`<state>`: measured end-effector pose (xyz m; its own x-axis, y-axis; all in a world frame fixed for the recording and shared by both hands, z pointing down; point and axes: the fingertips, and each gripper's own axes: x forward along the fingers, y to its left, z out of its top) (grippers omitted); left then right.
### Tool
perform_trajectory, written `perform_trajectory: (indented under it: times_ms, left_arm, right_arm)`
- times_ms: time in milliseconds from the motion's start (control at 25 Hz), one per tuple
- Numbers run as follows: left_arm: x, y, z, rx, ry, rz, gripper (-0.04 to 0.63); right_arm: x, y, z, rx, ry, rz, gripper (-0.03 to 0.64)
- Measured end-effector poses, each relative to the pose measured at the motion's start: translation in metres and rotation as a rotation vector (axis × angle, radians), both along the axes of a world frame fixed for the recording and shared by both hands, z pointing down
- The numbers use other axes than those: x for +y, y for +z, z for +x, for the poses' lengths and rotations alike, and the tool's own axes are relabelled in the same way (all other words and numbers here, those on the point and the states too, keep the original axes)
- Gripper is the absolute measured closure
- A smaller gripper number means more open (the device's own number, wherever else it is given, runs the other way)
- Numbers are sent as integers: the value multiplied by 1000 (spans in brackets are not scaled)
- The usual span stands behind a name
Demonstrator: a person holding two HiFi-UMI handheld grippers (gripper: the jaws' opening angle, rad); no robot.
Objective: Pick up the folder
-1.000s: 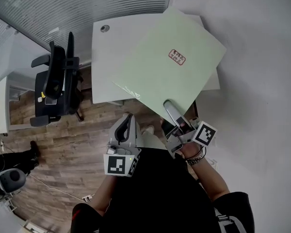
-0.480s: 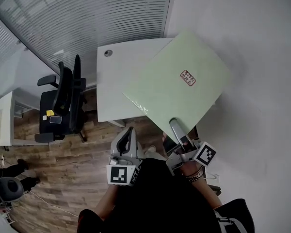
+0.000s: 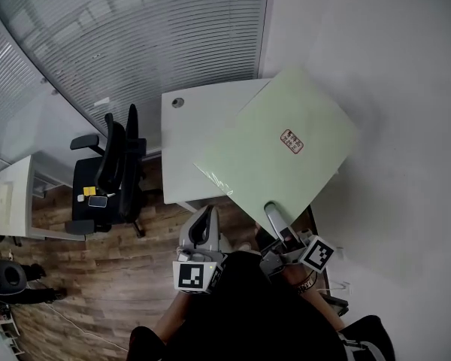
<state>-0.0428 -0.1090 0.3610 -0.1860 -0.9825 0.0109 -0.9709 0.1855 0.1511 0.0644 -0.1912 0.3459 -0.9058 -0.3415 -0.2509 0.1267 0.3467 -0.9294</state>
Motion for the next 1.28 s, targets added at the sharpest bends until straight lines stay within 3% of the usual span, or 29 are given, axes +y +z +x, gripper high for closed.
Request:
perform_trajectory:
  times_ms: [760,920,1280]
  left_arm:
    - [-6,-9,7,-30,45,13,591]
    - [-7,-12,9,2,33,-6,591]
    - [-10,-12,12,0,31,-10,591]
  right_arm:
    - [2,-4,-1,5,-6,0,339]
    - [3,-5,-1,2,-19,-3,339]
    - [2,-3,-3,6,-41,-7,339]
